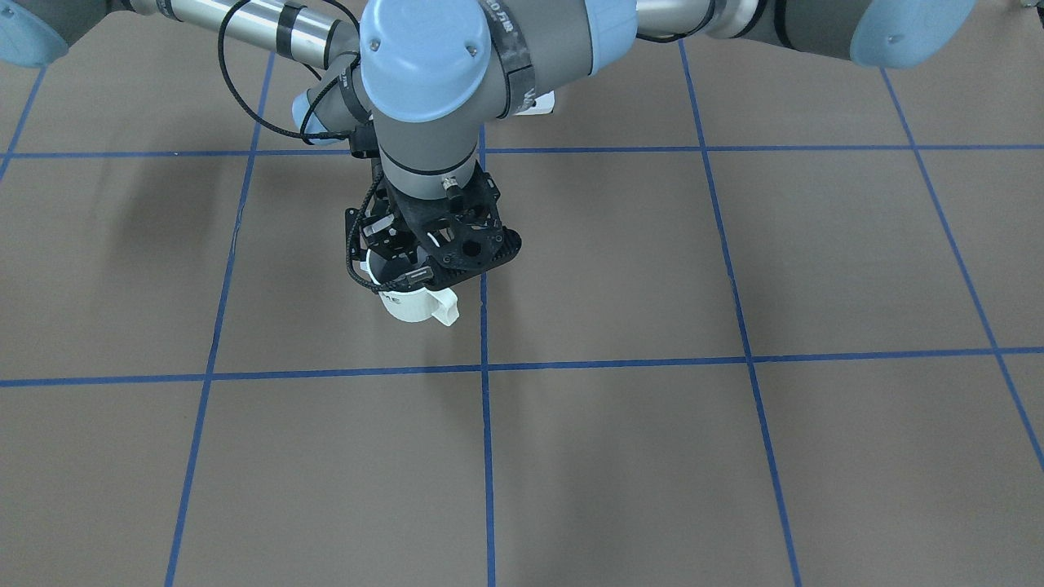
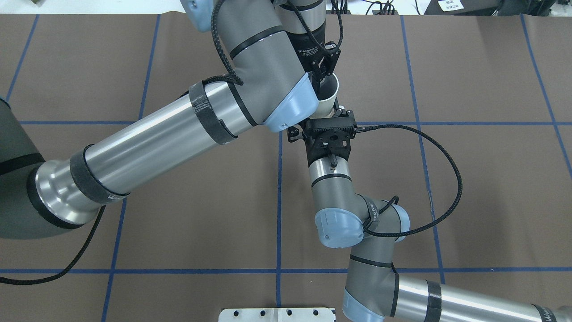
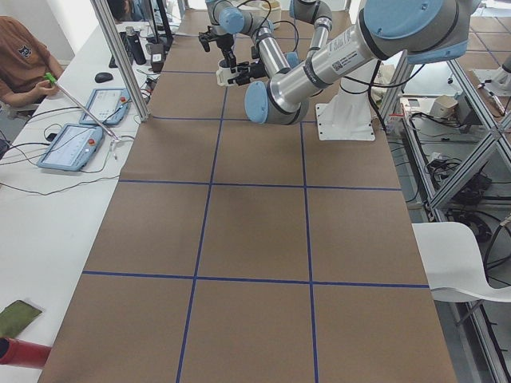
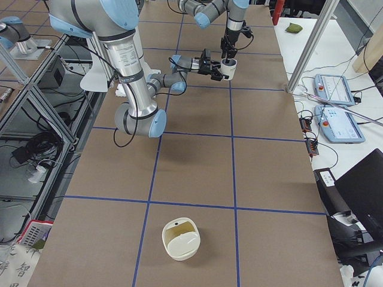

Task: Left arm hands cup to right arm to dump lemon

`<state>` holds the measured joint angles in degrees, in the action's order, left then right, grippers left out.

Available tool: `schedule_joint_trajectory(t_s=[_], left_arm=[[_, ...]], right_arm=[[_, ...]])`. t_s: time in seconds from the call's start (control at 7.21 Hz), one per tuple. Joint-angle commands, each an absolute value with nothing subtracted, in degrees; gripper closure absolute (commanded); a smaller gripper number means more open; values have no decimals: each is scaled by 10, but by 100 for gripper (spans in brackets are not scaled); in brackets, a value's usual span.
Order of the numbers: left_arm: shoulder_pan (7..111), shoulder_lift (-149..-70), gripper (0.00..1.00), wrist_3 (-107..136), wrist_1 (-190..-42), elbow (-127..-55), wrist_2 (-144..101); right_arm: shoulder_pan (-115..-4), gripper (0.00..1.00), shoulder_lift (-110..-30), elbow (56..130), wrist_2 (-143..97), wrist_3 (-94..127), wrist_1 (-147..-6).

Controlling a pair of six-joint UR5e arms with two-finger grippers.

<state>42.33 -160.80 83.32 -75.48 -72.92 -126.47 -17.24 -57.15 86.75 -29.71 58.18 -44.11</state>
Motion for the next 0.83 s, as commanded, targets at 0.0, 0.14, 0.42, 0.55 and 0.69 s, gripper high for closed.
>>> schedule_joint_trajectory(t_s=[0.0, 0.14, 0.42, 0.55, 0.69], left_arm=[[423, -1608, 55, 833, -753, -729, -1263], [424, -1608, 62, 833, -749, -729, -1262], [424, -1608, 84, 833, -746, -730, -1260], [424, -1609, 100, 833, -736, -731, -1260], [424, -1611, 100, 833, -728, -732, -1260]], right_arm=[[-172, 60, -571, 868, -297, 581, -440], [-172, 59, -572, 869, -297, 581, -440], [-172, 50, -572, 873, -296, 581, -440], [-171, 19, -573, 872, -296, 581, -440], [-171, 0, -574, 873, -296, 581, -439]])
